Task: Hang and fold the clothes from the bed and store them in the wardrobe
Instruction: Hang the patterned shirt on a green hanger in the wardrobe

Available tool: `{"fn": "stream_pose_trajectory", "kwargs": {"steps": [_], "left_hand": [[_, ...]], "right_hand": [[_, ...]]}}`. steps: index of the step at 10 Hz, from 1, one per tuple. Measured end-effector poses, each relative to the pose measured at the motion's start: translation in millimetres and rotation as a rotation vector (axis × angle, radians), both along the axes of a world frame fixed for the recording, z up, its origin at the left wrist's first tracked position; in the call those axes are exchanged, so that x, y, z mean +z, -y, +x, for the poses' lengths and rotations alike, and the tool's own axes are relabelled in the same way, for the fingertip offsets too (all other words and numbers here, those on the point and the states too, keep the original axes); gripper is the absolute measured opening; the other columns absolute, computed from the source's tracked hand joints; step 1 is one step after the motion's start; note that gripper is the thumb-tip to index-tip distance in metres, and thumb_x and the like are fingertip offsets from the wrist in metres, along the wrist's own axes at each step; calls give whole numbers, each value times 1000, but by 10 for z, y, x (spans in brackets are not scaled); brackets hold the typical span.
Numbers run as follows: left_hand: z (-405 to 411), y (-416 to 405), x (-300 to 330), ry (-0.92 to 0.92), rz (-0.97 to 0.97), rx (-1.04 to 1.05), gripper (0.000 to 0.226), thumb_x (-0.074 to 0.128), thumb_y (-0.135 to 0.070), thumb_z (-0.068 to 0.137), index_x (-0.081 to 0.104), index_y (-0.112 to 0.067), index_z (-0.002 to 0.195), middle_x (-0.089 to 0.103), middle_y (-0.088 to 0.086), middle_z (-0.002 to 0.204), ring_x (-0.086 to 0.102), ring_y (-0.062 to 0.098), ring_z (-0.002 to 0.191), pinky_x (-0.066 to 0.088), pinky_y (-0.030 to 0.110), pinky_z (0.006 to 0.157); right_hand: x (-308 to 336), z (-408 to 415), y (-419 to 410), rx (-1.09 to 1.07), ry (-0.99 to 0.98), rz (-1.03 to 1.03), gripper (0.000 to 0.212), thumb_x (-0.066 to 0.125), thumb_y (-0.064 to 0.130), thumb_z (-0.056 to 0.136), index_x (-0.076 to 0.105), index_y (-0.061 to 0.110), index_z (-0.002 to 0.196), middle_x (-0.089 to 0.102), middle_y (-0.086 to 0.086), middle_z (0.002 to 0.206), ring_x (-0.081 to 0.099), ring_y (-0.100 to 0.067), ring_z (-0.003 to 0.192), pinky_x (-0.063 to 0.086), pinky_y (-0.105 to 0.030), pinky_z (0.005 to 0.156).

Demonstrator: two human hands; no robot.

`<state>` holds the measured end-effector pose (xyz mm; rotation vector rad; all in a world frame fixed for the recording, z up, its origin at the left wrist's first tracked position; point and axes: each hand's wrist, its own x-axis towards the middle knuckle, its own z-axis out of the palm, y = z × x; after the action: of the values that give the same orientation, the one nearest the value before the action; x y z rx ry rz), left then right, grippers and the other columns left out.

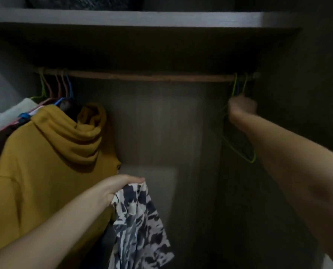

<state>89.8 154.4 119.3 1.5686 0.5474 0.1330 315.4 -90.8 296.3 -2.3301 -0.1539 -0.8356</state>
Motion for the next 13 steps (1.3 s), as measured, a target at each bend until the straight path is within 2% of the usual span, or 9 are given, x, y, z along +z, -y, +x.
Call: {"fn": "stream_pose_trajectory", "kwargs": {"steps": [1,3,4,5,6,7,9,10,13], "left_hand": [[92,-147,77,12,-101,21,70,78,-18,71,51,3,131,54,26,131,55,41,116,39,51,106],[279,-332,38,-87,96,-192,96,90,-31,41,58,-3,126,53,20,134,48,36,127,32,50,112],[289,-309,-56,-418,530,-511,75,81,-46,62,60,-10,124,52,11,137,48,29,126,38,45,108],[300,-290,-340,-903,1041,-769,62,59,-40,92,43,-4,140,39,13,148,45,32,129,42,39,104],[185,-314,-437,-908,1203,-797,44,44,-27,102,49,5,131,56,20,128,58,29,94,50,29,71],[225,-503,-389,-593,1062,-690,31,49,-20,100,56,1,120,57,6,87,51,18,70,47,25,65],[84,-716,-506,-169,309,-345,22,42,-20,103,54,-5,92,53,11,74,50,22,60,38,33,58],[29,-661,-417,28,202,-253,25,44,-21,102,59,-7,89,61,14,80,58,25,65,42,28,58],[-119,-633,404,108,-38,-509,39,50,-17,94,69,-11,60,66,7,53,64,18,45,56,28,46]], "right_hand": [[59,76,-54,55,31,98,39,23,19,102,51,6,125,59,-20,116,59,-36,101,42,-41,71],[-136,-309,-271,94,277,-43,25,39,19,98,46,5,117,61,-21,103,61,-40,95,49,-47,78],[-534,-513,-368,301,219,209,27,39,18,96,44,4,119,59,-20,101,58,-34,93,44,-39,79],[-1033,-731,-475,587,-173,536,11,49,22,97,49,11,103,50,-5,72,49,-15,54,41,-26,47],[-1496,-951,-574,722,-517,709,26,52,39,97,61,16,88,29,9,49,23,-2,35,15,-12,35],[-1804,-1189,-624,780,-472,844,38,45,43,99,63,16,78,19,8,47,17,-4,34,12,-12,35],[-1946,-1760,-637,948,-356,1211,62,30,48,101,57,17,55,16,8,38,12,-5,31,9,-11,36],[-1973,-2037,-688,936,-306,1253,67,30,49,100,46,19,42,16,7,39,13,-7,33,8,-15,39],[-2108,-2539,-1095,1089,-112,1174,57,40,54,88,37,19,43,19,5,43,17,-7,36,16,-16,37]]}}
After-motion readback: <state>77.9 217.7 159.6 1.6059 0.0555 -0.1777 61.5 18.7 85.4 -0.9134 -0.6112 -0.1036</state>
